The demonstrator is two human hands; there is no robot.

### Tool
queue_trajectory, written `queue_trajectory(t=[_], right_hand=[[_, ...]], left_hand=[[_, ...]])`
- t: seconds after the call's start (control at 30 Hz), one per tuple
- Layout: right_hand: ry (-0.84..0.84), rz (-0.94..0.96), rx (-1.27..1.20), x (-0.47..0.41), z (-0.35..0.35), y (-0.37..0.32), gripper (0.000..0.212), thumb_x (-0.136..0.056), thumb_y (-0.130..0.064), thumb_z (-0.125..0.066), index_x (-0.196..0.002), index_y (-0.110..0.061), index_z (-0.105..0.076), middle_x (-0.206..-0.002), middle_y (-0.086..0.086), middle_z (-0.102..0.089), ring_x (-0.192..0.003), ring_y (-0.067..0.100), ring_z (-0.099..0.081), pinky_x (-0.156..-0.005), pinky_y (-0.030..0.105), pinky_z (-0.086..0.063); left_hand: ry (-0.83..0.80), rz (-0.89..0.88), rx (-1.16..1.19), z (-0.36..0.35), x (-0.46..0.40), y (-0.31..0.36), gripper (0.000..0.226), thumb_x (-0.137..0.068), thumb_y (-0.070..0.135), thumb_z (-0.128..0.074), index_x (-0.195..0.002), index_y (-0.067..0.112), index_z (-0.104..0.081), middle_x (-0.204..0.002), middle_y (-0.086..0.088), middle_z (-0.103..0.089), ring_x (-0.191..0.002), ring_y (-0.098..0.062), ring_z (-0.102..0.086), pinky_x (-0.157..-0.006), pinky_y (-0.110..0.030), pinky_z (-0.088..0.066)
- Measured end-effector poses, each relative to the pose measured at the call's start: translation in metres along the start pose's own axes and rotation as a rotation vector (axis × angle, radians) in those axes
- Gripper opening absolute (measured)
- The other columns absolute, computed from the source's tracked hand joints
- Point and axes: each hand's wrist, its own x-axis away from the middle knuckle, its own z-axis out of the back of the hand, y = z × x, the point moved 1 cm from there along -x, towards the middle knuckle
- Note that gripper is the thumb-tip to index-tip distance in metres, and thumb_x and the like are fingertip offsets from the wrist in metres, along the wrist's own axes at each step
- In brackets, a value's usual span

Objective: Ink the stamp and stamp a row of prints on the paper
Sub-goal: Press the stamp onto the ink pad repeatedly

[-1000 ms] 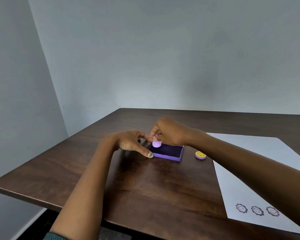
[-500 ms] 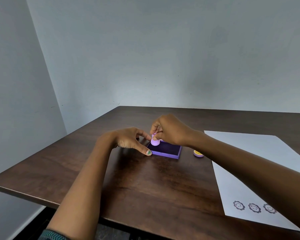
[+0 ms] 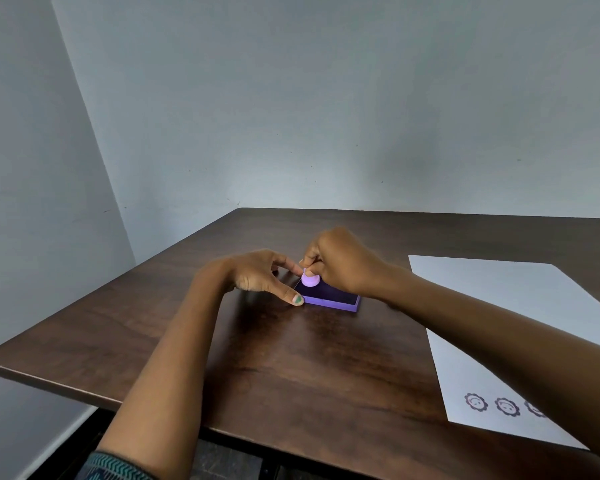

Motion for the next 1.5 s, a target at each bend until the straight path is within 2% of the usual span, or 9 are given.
queue_trajectory(t=[0.27,0.43,0.67,0.87,1.03,1.13,1.23,1.4,1.5], right_hand=[[0.069,-0.087,-0.105,-0.001,0.001,0.004,0.012,-0.075,-0.002,-0.070,-0.087,-0.001,-0.074,-0.093,0.016,-0.076,-0.086,0.023,-0.070,-0.077,0.028,-0.054],[0.042,0.009,0.073,0.007,-0.009,0.000,0.013,-0.080,-0.002,-0.061,-0.085,-0.001,-0.073,-0.091,0.018,-0.074,-0.079,0.029,-0.067,-0.069,0.034,-0.051],[0.067,-0.079,-0.098,-0.001,0.001,0.006,0.011,-0.077,-0.002,-0.068,-0.086,0.000,-0.074,-0.093,0.016,-0.076,-0.085,0.023,-0.070,-0.074,0.024,-0.051],[0.056,0.015,0.066,0.010,-0.011,0.002,0.014,-0.081,-0.004,-0.061,-0.087,-0.003,-0.074,-0.091,0.017,-0.074,-0.078,0.029,-0.066,-0.073,0.040,-0.053],[0.100,-0.128,-0.117,0.001,-0.003,0.006,0.013,-0.079,-0.002,-0.066,-0.089,-0.002,-0.074,-0.097,0.014,-0.075,-0.088,0.021,-0.069,-0.072,0.018,-0.044],[0.076,-0.068,-0.050,0.006,-0.007,0.003,0.013,-0.079,-0.003,-0.064,-0.087,-0.001,-0.074,-0.094,0.018,-0.075,-0.086,0.029,-0.069,-0.076,0.031,-0.053],[0.079,-0.011,0.058,0.013,-0.011,0.002,0.013,-0.080,-0.003,-0.060,-0.082,-0.001,-0.073,-0.085,0.019,-0.073,-0.078,0.033,-0.065,-0.072,0.043,-0.051],[0.131,-0.127,-0.140,0.007,-0.006,0.005,0.014,-0.080,-0.003,-0.065,-0.091,-0.001,-0.073,-0.099,0.015,-0.075,-0.091,0.025,-0.069,-0.085,0.034,-0.053],[0.125,-0.094,-0.125,0.010,-0.007,0.002,0.014,-0.080,-0.004,-0.066,-0.091,-0.001,-0.073,-0.099,0.015,-0.075,-0.089,0.025,-0.070,-0.082,0.034,-0.054]], left_hand=[[0.003,0.005,-0.014,0.001,0.001,0.001,0.047,-0.065,0.042,-0.080,-0.107,0.044,-0.057,-0.119,0.009,-0.047,-0.117,-0.010,-0.039,-0.093,-0.028,-0.027],[0.001,0.009,-0.016,0.001,-0.001,-0.001,0.051,-0.065,0.044,-0.080,-0.112,0.040,-0.058,-0.137,0.004,-0.046,-0.128,-0.015,-0.037,-0.096,-0.029,-0.026],[-0.002,0.007,-0.010,0.002,0.000,0.000,0.049,-0.066,0.043,-0.080,-0.110,0.042,-0.058,-0.122,0.009,-0.046,-0.116,-0.011,-0.038,-0.092,-0.029,-0.026],[0.002,0.005,-0.003,0.001,0.000,0.000,0.048,-0.065,0.043,-0.080,-0.108,0.042,-0.058,-0.133,0.005,-0.047,-0.123,-0.013,-0.038,-0.094,-0.029,-0.026],[0.000,0.006,-0.008,0.002,0.001,0.002,0.047,-0.066,0.042,-0.080,-0.108,0.042,-0.058,-0.119,0.010,-0.046,-0.116,-0.010,-0.038,-0.092,-0.028,-0.026],[0.000,0.008,-0.009,0.002,0.001,0.002,0.041,-0.065,0.042,-0.080,-0.099,0.046,-0.057,-0.120,0.010,-0.048,-0.117,-0.011,-0.040,-0.092,-0.028,-0.027],[0.004,0.007,-0.008,0.001,0.001,0.001,0.043,-0.064,0.044,-0.080,-0.099,0.046,-0.057,-0.127,0.008,-0.049,-0.123,-0.013,-0.039,-0.094,-0.029,-0.027],[0.004,0.004,-0.006,0.001,0.001,0.001,0.040,-0.064,0.044,-0.081,-0.094,0.050,-0.056,-0.115,0.011,-0.047,-0.113,-0.009,-0.040,-0.091,-0.027,-0.027],[-0.002,0.005,-0.012,0.001,0.002,0.002,0.039,-0.064,0.044,-0.080,-0.093,0.050,-0.055,-0.116,0.011,-0.047,-0.113,-0.010,-0.040,-0.091,-0.029,-0.027]])
